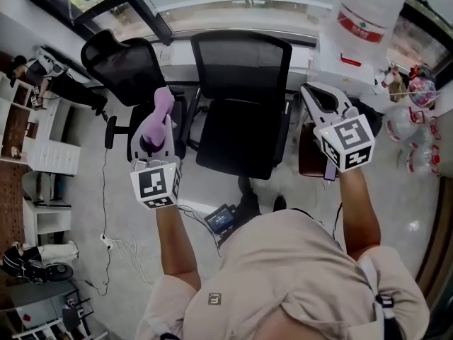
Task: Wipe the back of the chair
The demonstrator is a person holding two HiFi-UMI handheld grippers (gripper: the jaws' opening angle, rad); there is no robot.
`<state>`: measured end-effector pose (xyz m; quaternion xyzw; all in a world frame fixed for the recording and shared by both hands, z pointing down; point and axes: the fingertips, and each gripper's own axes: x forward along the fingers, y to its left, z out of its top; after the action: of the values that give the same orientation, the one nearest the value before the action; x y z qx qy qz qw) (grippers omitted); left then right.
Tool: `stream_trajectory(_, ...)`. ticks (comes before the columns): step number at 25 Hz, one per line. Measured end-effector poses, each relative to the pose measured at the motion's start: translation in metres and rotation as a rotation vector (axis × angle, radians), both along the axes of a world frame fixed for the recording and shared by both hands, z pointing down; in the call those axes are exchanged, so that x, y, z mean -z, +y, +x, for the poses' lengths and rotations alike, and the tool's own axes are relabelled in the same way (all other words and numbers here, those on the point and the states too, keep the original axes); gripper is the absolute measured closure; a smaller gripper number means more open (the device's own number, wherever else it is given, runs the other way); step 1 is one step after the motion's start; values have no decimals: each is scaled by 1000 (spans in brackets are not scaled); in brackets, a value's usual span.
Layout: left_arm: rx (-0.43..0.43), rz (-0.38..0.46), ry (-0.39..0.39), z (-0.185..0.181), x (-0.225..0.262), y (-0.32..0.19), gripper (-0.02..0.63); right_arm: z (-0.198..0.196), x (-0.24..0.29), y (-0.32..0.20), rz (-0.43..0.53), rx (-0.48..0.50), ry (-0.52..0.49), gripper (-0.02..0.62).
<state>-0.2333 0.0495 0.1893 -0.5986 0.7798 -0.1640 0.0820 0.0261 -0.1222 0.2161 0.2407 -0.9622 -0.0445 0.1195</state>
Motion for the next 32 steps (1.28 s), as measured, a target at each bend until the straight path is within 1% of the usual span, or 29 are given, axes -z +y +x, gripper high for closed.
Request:
stream_trajectory(4, -20, -5, 3, -12, -4, -30, 529, 3, -3, -16, -7, -39, 9, 601)
stream_trajectory(11, -48, -30, 11, -36, -19, -78, 529, -9, -15, -47, -34, -91, 17, 601)
stream_trajectory(16, -39, -46, 20, -68, -43, -117, 529, -25, -32, -71, -53, -121, 28, 601)
stream_trajectory(20, -27, -69, 49, -98, -74, -155, 529, -34, -63, -91, -96, -154, 66, 601)
stream_trajectory(26, 7, -108, 81, -157, -134, -220, 529, -47, -120, -115, -176, -217, 139, 601)
stream_trajectory(32, 27, -150, 102, -196, -202, -291, 529, -35, -180, -137, -257, -301, 215, 601)
